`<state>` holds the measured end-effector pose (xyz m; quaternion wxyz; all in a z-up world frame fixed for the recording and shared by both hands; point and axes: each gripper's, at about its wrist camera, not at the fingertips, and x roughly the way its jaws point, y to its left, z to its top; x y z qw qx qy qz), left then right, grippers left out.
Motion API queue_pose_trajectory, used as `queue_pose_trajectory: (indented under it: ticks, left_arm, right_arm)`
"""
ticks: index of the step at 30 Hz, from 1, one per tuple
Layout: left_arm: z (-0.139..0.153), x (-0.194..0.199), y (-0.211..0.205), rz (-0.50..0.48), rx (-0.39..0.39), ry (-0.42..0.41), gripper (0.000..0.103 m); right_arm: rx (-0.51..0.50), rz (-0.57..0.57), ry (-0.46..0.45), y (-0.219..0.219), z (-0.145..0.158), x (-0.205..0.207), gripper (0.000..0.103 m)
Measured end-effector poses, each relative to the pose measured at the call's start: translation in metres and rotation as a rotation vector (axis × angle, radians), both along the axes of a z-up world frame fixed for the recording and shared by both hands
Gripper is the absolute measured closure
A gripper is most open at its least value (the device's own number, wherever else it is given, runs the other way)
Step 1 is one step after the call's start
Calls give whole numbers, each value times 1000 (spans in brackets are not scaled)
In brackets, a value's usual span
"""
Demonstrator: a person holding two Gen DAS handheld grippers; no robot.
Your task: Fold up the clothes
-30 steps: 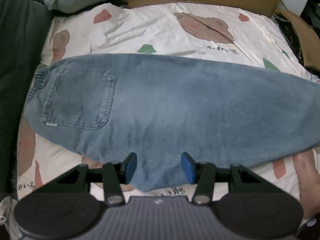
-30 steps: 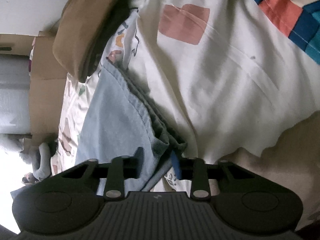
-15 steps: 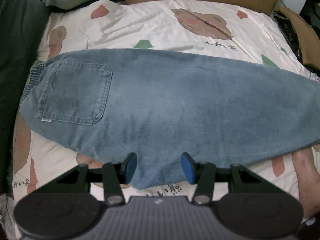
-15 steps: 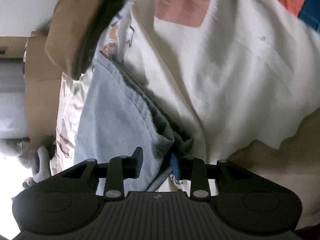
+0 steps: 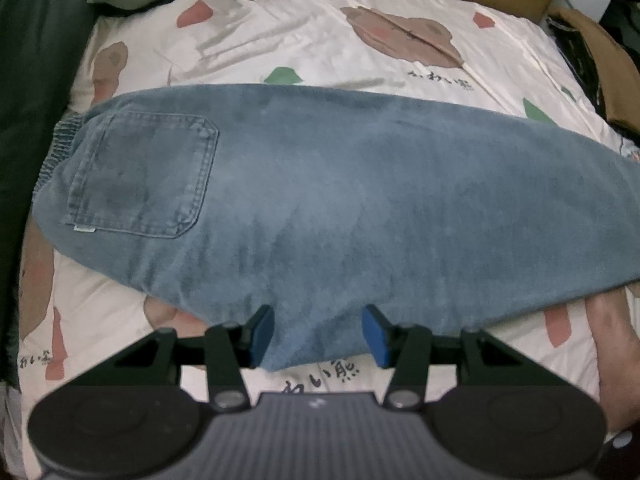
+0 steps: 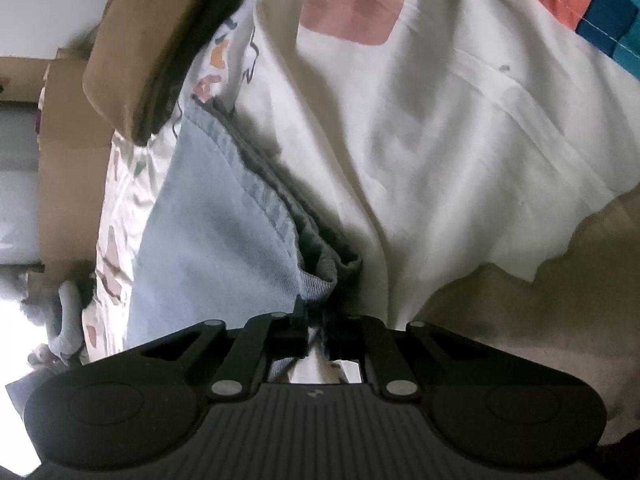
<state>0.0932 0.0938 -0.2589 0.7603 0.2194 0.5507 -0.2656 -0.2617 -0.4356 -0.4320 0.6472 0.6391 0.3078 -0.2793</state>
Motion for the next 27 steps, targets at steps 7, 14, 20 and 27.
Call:
queue_pose_trajectory:
  ticks: [7,14,20,27]
  left_arm:
    - [-1,-2,-2,11,1,0,51]
    - [0,-3,-5,3,18,5,51]
    - [8,-4,-4,-3,30,-7,51]
    - [12,-6,-3,8,38,-11,51]
  right_arm:
    - [-24,-49,10,-3,8,-27,52]
    - [-9,-25,-40,-10,-2,-31,46]
    - [24,-84,-109,-14,-15,-32,45]
    - [61,-82,-212,-21,-5,-36,45]
